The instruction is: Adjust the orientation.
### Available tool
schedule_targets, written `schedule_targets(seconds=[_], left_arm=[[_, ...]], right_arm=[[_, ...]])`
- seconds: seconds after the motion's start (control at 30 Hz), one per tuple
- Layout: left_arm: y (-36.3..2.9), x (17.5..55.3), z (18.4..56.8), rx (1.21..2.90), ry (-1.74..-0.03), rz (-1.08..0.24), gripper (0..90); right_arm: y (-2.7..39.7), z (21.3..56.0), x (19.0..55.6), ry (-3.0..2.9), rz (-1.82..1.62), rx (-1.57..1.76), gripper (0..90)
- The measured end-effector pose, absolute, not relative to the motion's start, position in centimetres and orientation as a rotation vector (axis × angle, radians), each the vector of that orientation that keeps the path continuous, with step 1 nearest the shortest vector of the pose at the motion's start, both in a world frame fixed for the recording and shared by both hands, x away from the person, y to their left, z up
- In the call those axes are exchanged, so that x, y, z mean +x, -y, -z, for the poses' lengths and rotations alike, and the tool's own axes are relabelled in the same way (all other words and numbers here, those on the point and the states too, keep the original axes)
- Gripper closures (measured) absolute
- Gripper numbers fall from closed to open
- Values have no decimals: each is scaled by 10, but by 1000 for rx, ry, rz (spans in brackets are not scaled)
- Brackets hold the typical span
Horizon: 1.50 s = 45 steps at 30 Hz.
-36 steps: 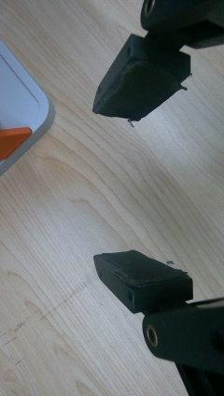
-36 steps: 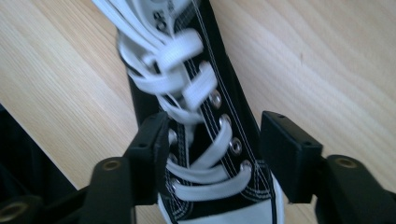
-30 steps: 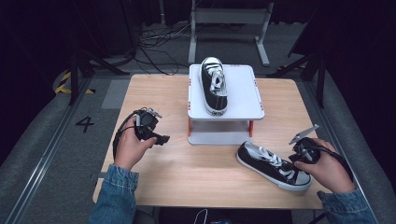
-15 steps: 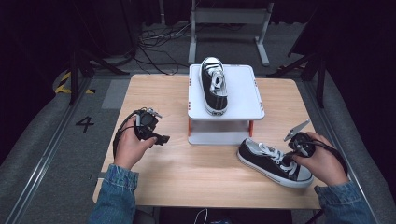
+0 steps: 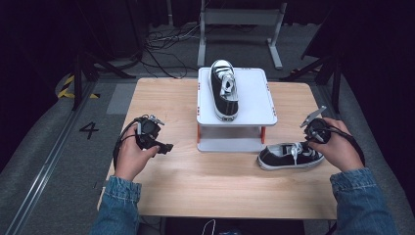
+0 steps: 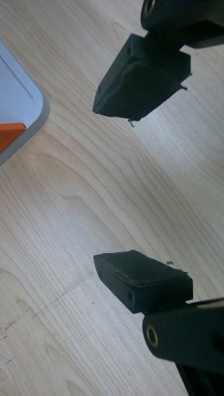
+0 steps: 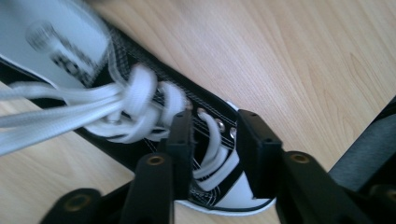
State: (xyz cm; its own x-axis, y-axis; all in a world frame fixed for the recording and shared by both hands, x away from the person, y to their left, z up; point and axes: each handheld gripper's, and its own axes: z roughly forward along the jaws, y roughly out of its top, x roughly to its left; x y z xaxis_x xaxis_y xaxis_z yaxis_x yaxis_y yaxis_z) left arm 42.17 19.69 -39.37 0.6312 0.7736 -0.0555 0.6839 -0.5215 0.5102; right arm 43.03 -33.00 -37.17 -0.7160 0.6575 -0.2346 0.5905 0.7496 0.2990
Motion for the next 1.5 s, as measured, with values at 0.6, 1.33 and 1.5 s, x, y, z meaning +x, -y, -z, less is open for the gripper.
schedule_targets(seconds=[0.6, 1.33, 1.5], left_arm=[[-203, 416, 394, 2347, -1165, -243, 243], [-179, 432, 393, 2361, -1090, -221, 244], [-183, 431, 393, 2357, -1103, -221, 244]], right_arm=[[231, 383, 403, -2852, -610, 987, 588], [303, 373, 340, -3107, -457, 984, 643], [323, 353, 346, -2820, -626, 1134, 441]])
